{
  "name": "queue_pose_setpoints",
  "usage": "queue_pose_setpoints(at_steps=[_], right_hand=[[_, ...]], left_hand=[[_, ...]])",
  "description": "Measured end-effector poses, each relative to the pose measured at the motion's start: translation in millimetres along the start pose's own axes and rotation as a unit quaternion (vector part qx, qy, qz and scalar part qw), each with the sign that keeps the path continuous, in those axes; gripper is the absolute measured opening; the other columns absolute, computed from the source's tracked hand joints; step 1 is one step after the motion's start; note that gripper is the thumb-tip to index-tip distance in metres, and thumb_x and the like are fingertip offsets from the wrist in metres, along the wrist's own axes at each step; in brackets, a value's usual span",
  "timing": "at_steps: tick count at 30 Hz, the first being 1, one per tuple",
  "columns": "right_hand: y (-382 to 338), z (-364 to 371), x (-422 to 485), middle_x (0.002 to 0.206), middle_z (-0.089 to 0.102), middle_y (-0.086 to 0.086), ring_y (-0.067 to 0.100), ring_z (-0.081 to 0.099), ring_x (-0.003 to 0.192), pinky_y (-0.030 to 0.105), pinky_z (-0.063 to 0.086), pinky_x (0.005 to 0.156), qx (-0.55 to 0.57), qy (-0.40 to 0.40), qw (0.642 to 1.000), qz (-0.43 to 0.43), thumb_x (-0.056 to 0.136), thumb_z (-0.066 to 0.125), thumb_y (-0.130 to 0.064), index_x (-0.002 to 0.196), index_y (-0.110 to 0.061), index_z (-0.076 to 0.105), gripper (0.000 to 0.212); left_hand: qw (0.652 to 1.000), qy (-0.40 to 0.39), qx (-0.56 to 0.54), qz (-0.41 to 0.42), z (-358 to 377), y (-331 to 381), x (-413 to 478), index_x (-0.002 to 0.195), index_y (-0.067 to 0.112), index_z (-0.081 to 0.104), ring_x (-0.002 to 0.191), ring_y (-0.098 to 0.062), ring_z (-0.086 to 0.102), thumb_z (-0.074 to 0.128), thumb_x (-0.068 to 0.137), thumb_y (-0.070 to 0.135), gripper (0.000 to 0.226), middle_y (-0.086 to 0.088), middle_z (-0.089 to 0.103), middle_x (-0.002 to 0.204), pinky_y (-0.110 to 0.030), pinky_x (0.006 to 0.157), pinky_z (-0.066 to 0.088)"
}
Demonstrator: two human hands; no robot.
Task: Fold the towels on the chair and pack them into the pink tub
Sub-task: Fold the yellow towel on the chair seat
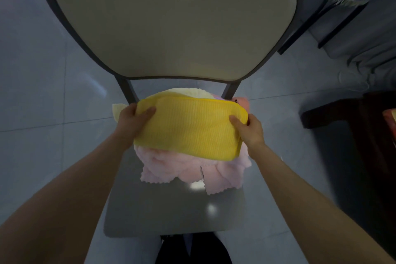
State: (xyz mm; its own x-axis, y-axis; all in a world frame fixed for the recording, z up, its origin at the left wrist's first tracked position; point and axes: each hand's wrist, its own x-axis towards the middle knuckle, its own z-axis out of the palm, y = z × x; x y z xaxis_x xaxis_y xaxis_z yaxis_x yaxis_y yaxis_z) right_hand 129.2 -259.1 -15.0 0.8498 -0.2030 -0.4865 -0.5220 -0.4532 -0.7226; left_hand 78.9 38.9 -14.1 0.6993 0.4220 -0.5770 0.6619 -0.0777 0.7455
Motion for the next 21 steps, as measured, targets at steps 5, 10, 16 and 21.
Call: queue_pose_setpoints(at_steps=[5,10,16,21], right_hand=[[6,3,-8,0.085,0.053,0.007,0.023,0.050,0.079,0.029,0.035,0.065,-0.119,0.071,0.985,-0.107,0.097,0.043,-0.043,0.112,-0.007,0.049,0.040],[9,11,-11,0.088,0.052,0.011,0.025,0.051,0.079,0.035,0.039,0.067,-0.089,0.095,0.988,-0.081,0.098,0.039,-0.043,0.096,-0.011,0.034,0.032],[11,16,-7,0.118,0.050,0.003,0.025,0.051,0.104,0.043,0.045,0.091,0.055,0.025,0.996,0.068,0.081,0.067,-0.050,0.130,-0.013,0.034,0.070],[13,16,-7,0.128,0.057,0.010,0.031,0.055,0.113,0.046,0.046,0.096,0.130,-0.040,0.981,0.137,0.078,0.075,-0.035,0.132,-0.010,0.049,0.065]], left_hand=[[0.950,0.180,0.126,0.222,-4,6,0,0.089,0.004,0.067,0.078,-0.021,0.055,0.067,0.083,0.034,0.031,-0.010,0.062,0.083,-0.016,0.065,0.038],[0.984,0.080,-0.086,0.137,-3,30,5,0.091,0.025,0.064,0.096,-0.021,0.058,0.071,0.077,0.040,0.022,-0.003,0.064,0.100,-0.039,0.085,0.050],[0.973,-0.173,-0.074,-0.130,-10,20,17,0.137,0.019,0.042,0.117,-0.034,0.052,0.073,0.056,0.068,0.099,-0.010,0.052,0.133,-0.058,0.102,0.039],[0.974,-0.176,-0.083,-0.114,-26,15,13,0.136,0.007,0.043,0.116,-0.033,0.054,0.080,0.057,0.042,0.094,-0.011,0.054,0.132,-0.056,0.101,0.041]])
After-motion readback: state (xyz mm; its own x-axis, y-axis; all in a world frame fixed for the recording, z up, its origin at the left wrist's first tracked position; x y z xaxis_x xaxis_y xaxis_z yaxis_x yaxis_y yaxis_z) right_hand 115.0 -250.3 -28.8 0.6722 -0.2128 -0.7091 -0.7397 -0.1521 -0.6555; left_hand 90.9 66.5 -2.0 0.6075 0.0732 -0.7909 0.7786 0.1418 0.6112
